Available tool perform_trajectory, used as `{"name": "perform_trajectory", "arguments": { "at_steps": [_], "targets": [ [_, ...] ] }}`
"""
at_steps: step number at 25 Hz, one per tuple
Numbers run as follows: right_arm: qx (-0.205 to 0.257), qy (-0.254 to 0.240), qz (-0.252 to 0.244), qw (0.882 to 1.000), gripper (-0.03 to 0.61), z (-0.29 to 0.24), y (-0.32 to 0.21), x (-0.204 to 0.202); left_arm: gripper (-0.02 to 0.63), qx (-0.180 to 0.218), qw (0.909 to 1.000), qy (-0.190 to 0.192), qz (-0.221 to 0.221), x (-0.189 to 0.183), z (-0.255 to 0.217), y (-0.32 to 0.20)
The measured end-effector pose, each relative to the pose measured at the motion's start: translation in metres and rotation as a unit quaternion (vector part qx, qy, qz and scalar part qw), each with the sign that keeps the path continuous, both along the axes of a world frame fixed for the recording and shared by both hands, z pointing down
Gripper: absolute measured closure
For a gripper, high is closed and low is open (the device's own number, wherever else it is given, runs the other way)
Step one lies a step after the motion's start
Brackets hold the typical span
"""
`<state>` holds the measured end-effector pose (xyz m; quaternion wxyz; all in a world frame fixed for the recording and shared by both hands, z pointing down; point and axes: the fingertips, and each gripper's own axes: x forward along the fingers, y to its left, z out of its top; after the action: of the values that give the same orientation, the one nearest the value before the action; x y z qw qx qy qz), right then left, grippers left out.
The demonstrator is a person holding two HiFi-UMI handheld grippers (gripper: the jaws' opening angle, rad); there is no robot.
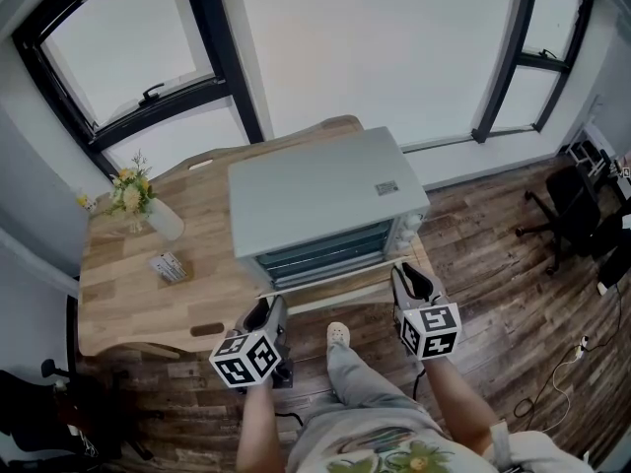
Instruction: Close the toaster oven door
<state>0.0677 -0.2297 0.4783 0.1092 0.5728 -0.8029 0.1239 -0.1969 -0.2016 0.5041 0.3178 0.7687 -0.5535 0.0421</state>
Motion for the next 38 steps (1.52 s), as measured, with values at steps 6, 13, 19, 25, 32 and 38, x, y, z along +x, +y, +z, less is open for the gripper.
{"name": "perform_trajectory", "arguments": {
  "at_steps": [6, 13, 19, 25, 32, 38],
  "targets": [
    [0.005, 0.000, 0.001, 1.000, 0.503, -0.007, -0.008, -0.002, 0.489, -0.009, 0.9999, 0.013, -0.005, -0.002, -0.005, -0.008],
    [0.007, -0.002, 0.001, 1.000, 0.503, -0.011, -0.018, -0.003, 0.489, -0.018, 0.9995, 0.026, -0.007, -0.003, -0.008, -0.018],
    [0.009, -0.005, 0.002, 1.000, 0.505, -0.016, -0.029, -0.005, 0.488, -0.022, 0.9987, 0.045, -0.011, -0.005, -0.012, -0.028],
    [0.007, -0.006, 0.001, 1.000, 0.505, -0.020, -0.038, -0.006, 0.488, -0.030, 0.9978, 0.057, -0.015, -0.007, -0.016, -0.038],
    [0.006, 0.000, 0.003, 1.000, 0.505, -0.022, -0.049, -0.009, 0.486, -0.040, 0.9969, 0.064, -0.021, -0.010, -0.016, -0.048],
    [0.002, 0.008, 0.004, 1.000, 0.506, -0.025, -0.057, -0.010, 0.486, -0.045, 0.9960, 0.073, -0.024, -0.011, -0.018, -0.056]
  ]
}}
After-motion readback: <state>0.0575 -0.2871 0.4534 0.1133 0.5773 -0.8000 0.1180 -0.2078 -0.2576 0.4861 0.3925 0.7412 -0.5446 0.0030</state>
